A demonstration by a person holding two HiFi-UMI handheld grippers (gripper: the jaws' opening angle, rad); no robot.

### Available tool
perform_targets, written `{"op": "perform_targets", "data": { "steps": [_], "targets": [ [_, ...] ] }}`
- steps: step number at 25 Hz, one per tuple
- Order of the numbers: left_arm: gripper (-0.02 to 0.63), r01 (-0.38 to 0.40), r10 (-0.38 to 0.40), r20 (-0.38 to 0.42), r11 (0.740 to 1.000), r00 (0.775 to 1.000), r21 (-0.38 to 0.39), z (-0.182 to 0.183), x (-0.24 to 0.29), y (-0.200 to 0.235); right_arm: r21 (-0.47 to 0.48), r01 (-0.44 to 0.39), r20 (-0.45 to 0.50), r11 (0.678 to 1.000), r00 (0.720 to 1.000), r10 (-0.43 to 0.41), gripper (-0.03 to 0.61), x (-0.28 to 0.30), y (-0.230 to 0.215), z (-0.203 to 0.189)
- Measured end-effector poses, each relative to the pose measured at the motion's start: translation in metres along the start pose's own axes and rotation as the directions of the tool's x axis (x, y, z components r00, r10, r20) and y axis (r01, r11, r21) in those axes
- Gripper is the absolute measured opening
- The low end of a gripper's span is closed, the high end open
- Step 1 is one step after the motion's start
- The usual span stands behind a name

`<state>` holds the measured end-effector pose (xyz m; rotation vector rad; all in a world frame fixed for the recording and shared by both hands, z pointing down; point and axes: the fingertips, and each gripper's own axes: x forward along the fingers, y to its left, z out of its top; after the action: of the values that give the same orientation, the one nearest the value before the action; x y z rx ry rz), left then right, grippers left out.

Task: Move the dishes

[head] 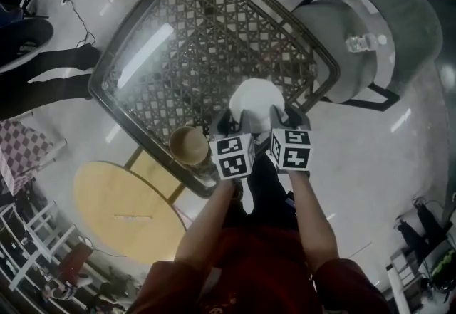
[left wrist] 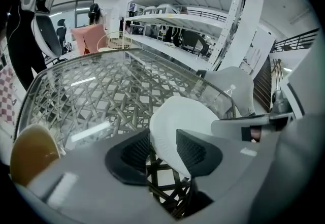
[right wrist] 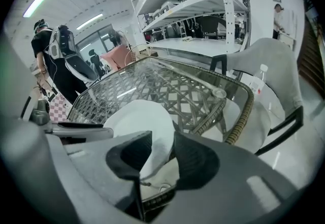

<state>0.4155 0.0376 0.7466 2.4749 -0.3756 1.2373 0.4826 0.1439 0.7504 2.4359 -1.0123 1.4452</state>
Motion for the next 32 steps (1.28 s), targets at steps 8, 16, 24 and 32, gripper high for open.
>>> {"op": "perform_targets", "data": {
  "steps": [8,16,24,32],
  "targets": [
    [0.175,-0.002,0.002,0.002,1.0,1.0,-0.004,-0.001,0.001,0.001,0.005,-0.006,-0.002,1.0,1.0,0.006,0.149,0.001,0.003,0.0],
    [0.192,-0.014,0.014,0.04,1.0,0.999,0.005,0.009,-0.016,0.003,0.015,0.027,0.053,1.0,0.998,-0.028,0.167,-0.013,0.003,0.01],
    [0.192,0.012,-0.015,0.11,1.0,0.994,0.028,0.031,-0.047,-0.002,-0.013,-0.005,0.156,1.0,0.988,0.007,0.168,-0.045,0.024,0.037],
    [0.192,0.01,-0.015,0.22,1.0,0.975,0.025,0.053,-0.098,0.007,-0.098,-0.033,0.265,0.995,0.962,0.058,0.169,-0.089,0.067,0.067]
  ]
}}
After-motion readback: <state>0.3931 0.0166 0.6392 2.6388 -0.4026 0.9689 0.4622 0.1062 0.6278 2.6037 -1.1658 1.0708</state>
